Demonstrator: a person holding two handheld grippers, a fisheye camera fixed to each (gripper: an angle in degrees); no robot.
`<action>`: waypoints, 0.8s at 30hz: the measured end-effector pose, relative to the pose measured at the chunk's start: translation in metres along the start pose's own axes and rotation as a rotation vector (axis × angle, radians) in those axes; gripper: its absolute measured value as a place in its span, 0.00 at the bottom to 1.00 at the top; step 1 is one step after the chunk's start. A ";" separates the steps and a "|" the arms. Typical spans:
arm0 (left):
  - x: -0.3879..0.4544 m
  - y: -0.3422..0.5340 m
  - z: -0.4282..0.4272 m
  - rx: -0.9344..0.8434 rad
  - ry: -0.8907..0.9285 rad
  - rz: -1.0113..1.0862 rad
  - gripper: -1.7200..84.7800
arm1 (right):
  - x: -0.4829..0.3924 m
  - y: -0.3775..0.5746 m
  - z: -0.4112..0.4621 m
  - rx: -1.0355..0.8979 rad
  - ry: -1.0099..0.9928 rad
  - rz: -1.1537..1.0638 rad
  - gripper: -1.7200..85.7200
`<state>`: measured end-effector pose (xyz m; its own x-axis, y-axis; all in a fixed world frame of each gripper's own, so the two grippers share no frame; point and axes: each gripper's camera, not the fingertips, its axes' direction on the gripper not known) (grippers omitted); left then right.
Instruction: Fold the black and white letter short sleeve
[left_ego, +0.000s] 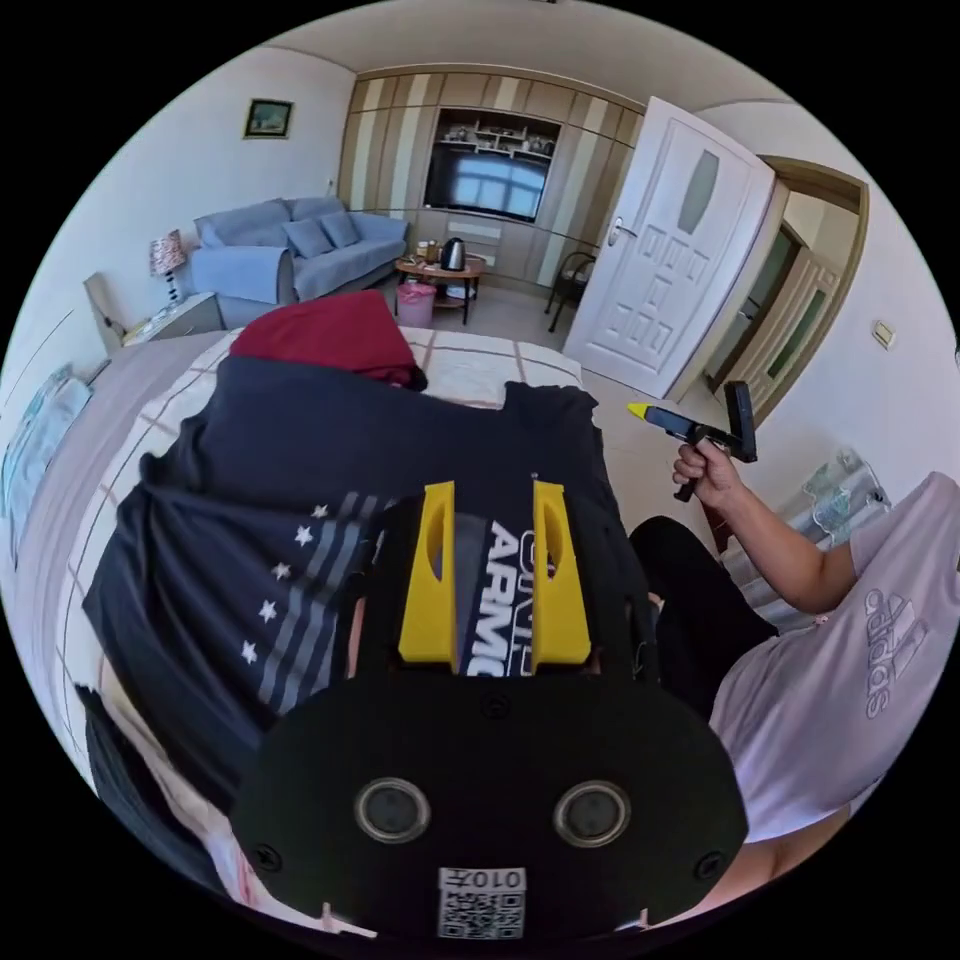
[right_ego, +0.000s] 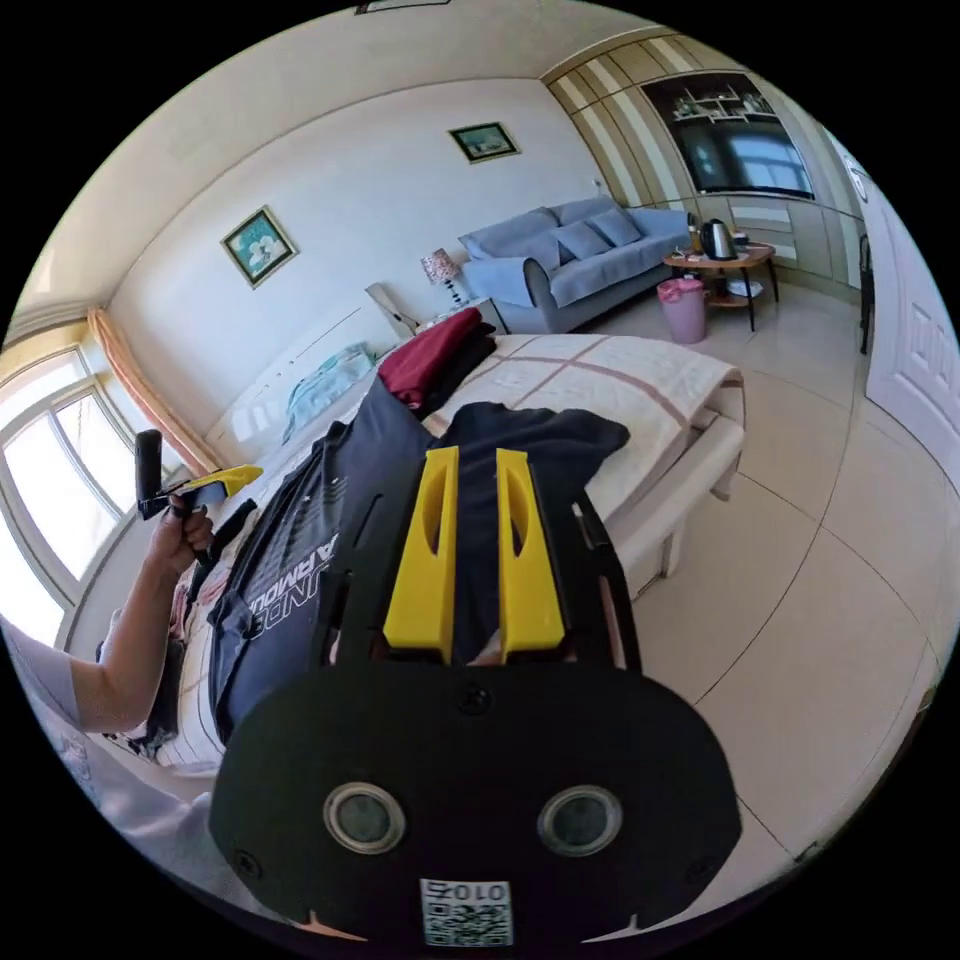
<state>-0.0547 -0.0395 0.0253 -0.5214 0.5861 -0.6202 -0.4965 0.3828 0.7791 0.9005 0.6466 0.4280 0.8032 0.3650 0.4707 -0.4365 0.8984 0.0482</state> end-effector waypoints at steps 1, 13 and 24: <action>0.001 -0.019 0.016 -0.016 0.015 0.009 0.14 | 0.022 -0.010 0.000 -0.012 0.024 0.049 0.13; -0.022 -0.230 0.236 -0.398 0.150 -0.061 0.10 | 0.111 -0.045 0.029 -0.100 -0.096 0.260 0.11; -0.070 -0.227 0.202 -0.104 0.447 0.121 0.02 | 0.035 -0.025 -0.058 0.099 -0.301 -0.012 0.06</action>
<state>0.2345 -0.0233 -0.0896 -0.8159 0.2488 -0.5219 -0.4689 0.2434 0.8491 0.9634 0.6509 0.3922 0.6589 0.2525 0.7086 -0.4767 0.8689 0.1336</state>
